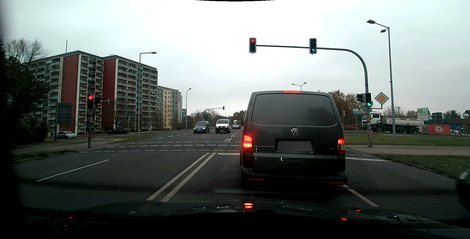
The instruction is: Follow the waypoints while adhering to traffic rules and regulations
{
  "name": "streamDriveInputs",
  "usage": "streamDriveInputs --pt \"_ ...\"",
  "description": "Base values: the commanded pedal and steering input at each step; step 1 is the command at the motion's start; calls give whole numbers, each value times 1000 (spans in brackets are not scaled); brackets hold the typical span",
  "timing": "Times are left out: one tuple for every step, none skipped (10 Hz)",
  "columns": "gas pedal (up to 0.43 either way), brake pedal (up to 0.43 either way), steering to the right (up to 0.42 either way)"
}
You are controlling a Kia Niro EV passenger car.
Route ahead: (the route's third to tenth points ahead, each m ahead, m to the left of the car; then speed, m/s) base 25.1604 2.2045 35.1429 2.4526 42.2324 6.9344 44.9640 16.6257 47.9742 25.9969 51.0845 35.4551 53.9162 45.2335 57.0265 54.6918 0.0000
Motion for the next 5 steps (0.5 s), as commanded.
streamDriveInputs --pt "0 372 -6" --pt "0 372 -6" --pt "0 372 -6" --pt "0 372 -6" --pt "0 372 -6"
